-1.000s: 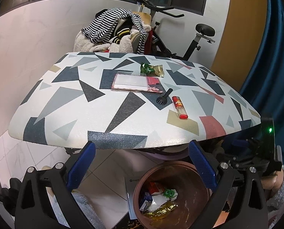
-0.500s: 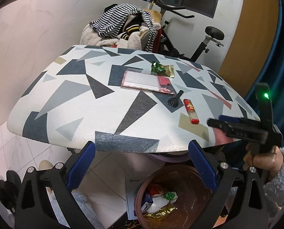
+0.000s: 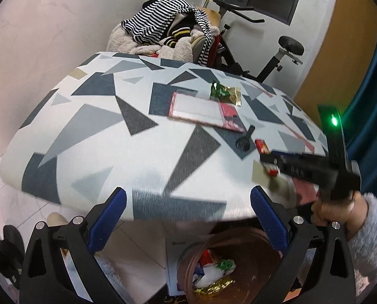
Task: Collect trash
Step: 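Move the right tool to the red lighter and grasp it, then grasp the pink XOYO card package with the left tool while the right tool holds the lighter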
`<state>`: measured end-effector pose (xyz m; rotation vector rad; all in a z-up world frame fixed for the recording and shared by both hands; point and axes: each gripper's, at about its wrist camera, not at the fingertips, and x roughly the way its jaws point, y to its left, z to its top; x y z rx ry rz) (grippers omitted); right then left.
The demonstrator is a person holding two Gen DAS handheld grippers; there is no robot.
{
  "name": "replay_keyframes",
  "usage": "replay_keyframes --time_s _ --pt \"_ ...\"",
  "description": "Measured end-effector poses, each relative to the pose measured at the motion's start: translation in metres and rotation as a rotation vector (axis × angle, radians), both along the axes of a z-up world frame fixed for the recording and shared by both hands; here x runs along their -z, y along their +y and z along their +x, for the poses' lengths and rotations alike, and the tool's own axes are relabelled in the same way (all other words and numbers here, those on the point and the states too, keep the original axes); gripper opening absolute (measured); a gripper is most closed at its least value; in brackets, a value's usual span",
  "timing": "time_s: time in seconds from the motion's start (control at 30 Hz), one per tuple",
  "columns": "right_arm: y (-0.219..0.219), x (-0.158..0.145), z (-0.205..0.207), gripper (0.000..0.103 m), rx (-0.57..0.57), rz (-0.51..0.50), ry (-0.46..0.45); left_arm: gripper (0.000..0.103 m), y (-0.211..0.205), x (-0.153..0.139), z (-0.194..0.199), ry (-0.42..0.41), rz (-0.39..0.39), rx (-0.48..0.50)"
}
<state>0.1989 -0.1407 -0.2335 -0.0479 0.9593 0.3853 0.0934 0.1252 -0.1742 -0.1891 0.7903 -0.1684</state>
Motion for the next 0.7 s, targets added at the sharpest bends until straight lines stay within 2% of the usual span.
replay_keyframes --time_s 0.17,0.33,0.43,0.57,0.7 --pt "-0.007 0.001 0.003 0.028 -0.006 0.020 0.006 0.096 0.010 -0.004 0.049 0.000 -0.054 0.017" --pt "-0.019 0.001 0.006 0.027 0.014 0.033 0.012 0.096 0.006 -0.004 0.122 0.037 -0.044 0.097" --pt "-0.023 0.001 0.006 0.027 0.017 0.032 0.013 0.095 0.003 -0.004 0.167 0.052 -0.071 0.131" --pt "-0.029 0.002 0.007 0.026 0.024 0.047 0.016 0.079 -0.006 0.000 0.220 0.089 -0.091 0.190" --pt "-0.031 0.003 0.006 0.026 0.024 0.052 0.011 0.079 -0.019 0.003 0.266 0.090 -0.056 0.222"
